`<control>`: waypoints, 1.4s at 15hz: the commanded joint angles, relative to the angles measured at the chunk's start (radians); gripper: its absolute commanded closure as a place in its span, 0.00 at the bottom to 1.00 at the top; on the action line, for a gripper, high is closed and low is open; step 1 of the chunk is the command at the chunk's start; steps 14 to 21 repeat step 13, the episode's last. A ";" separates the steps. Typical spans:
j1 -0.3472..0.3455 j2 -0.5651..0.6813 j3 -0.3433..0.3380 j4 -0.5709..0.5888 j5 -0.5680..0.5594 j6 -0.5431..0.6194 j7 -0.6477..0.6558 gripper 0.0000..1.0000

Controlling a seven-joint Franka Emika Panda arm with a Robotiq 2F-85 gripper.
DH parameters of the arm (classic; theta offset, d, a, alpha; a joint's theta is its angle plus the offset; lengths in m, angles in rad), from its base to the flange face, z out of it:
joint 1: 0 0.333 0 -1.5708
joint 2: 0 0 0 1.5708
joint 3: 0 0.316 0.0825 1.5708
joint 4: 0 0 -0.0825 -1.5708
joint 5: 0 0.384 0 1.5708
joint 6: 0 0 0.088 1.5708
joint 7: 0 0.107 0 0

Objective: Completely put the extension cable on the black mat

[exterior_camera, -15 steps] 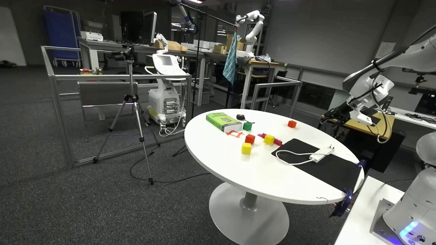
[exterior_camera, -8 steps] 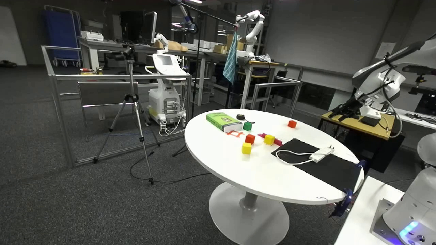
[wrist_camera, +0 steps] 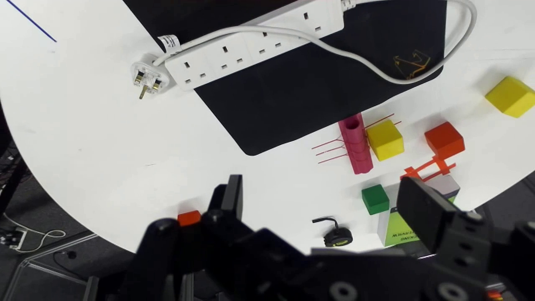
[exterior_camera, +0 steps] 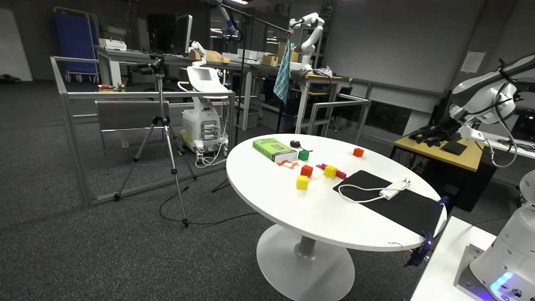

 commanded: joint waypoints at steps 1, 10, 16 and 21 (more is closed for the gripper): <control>0.066 -0.109 -0.086 -0.022 -0.065 -0.068 0.036 0.00; 0.119 -0.162 -0.158 -0.003 -0.076 -0.171 0.030 0.00; 0.125 -0.163 -0.159 -0.003 -0.076 -0.171 0.031 0.00; 0.125 -0.163 -0.159 -0.003 -0.076 -0.171 0.031 0.00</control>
